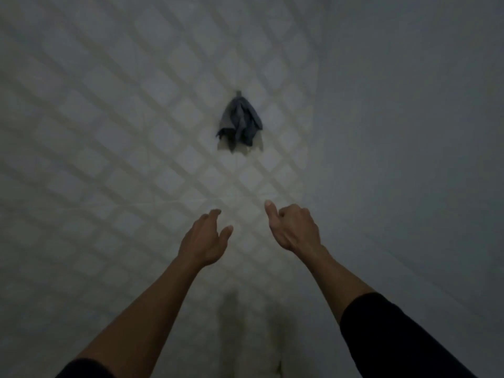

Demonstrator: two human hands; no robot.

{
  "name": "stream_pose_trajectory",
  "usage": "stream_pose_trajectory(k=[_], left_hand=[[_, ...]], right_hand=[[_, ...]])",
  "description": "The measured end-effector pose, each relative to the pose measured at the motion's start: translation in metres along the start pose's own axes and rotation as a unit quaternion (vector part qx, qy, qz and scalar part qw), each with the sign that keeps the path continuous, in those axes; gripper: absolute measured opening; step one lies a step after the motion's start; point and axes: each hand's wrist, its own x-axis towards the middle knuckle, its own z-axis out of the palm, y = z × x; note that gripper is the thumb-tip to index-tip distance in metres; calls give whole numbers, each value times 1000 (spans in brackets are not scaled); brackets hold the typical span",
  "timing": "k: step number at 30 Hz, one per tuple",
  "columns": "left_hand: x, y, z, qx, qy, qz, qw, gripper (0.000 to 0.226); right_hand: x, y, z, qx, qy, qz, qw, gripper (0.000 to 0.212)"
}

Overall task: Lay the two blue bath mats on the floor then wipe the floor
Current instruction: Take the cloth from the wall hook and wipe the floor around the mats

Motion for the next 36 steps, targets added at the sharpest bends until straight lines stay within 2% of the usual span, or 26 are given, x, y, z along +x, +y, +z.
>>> stream_pose_trajectory(k=[3,6,10,15,22,25,28,30,33,36], left_hand=[[38,8,10,14,19,-17,1000,58],[67,5,17,46,34,-39,998,52],[110,-7,18,63,53,-73,994,51],[189,-11,0,39,128,-74,988,53],[293,13,-41,-41,250,-9,967,55],[331,21,-55,-51,267,27,962,58],[357,27,-57,-59,262,41,962,60],[366,32,-53,-57,256,41,964,58],[376,38,-48,-42,247,35,967,45],[381,38,-49,-95,259,29,961,36]], right_hand=[[56,24,-5,-16,29,-22,999,69],[102,44,5,-30,26,-24,999,63],[147,55,36,-16,7,-35,999,46],[206,43,67,69,-5,-34,997,19],[301,-17,69,178,33,-57,982,49],[332,-46,66,215,58,-71,972,63],[353,-67,70,223,70,-77,969,67],[363,-74,71,228,74,-75,968,60],[374,-80,74,265,74,-81,958,29],[378,-80,76,286,121,-100,945,14]])
